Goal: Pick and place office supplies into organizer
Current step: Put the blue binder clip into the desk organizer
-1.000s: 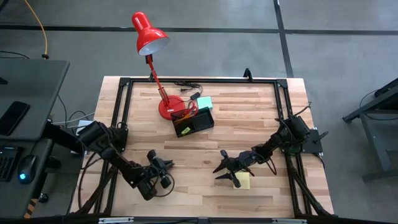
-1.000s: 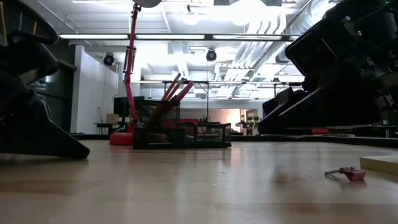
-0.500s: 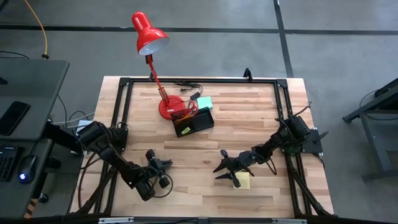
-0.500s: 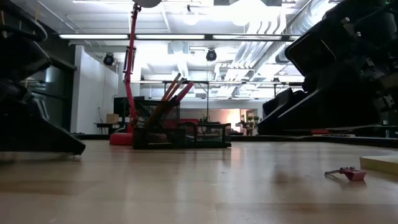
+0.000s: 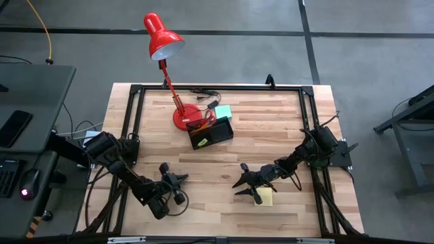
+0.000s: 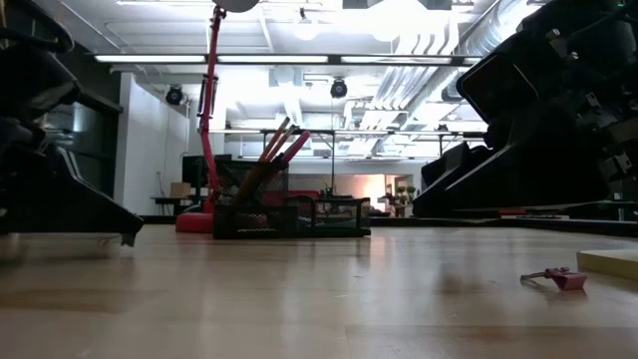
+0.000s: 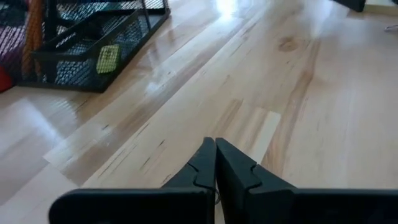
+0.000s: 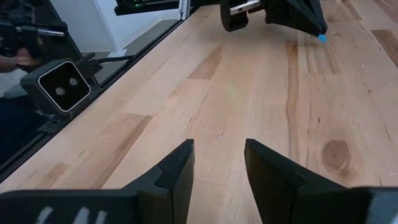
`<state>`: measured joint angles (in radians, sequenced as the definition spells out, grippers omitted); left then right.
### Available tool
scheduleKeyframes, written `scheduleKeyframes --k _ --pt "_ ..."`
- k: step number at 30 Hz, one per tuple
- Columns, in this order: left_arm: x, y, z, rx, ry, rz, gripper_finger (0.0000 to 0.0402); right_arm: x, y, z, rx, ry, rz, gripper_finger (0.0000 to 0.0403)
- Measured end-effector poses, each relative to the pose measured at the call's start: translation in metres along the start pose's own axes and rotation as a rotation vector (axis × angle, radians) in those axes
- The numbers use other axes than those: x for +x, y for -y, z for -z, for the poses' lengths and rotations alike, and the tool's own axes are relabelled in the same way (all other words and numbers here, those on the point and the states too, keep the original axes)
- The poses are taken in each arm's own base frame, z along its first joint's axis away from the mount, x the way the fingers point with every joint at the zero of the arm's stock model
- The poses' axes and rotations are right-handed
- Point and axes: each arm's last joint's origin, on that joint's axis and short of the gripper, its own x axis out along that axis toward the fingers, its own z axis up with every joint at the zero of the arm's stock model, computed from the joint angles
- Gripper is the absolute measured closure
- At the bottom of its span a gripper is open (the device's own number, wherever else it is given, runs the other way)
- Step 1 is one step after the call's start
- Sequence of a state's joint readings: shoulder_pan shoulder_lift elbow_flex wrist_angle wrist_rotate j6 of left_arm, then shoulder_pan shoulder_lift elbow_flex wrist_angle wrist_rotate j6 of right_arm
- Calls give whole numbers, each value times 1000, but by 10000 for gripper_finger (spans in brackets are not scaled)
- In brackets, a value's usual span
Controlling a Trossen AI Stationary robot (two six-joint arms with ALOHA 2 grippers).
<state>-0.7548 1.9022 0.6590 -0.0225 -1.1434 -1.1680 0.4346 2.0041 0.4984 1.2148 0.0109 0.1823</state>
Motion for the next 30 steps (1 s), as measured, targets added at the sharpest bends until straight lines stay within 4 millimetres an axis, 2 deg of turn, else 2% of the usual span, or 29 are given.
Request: scheduleKeyframes --k 8,14,19,25,28,30 --pt "3 3 -7 20 85 -26 401 0 0 0 0 1 1 269" --pt "21 5 -20 60 113 -97 401 0 1 0 0 7 23 269" --pt "45 11 -46 163 107 -184 401 0 2 -2 1 22 41 269" --pt "84 18 -90 411 11 -222 401 0 1 -2 1 23 40 269" --pt "104 16 -111 504 -41 -213 401 0 1 -2 2 22 40 269" --pt "116 11 -124 505 -82 -220 401 0 1 -1 4 14 39 269"
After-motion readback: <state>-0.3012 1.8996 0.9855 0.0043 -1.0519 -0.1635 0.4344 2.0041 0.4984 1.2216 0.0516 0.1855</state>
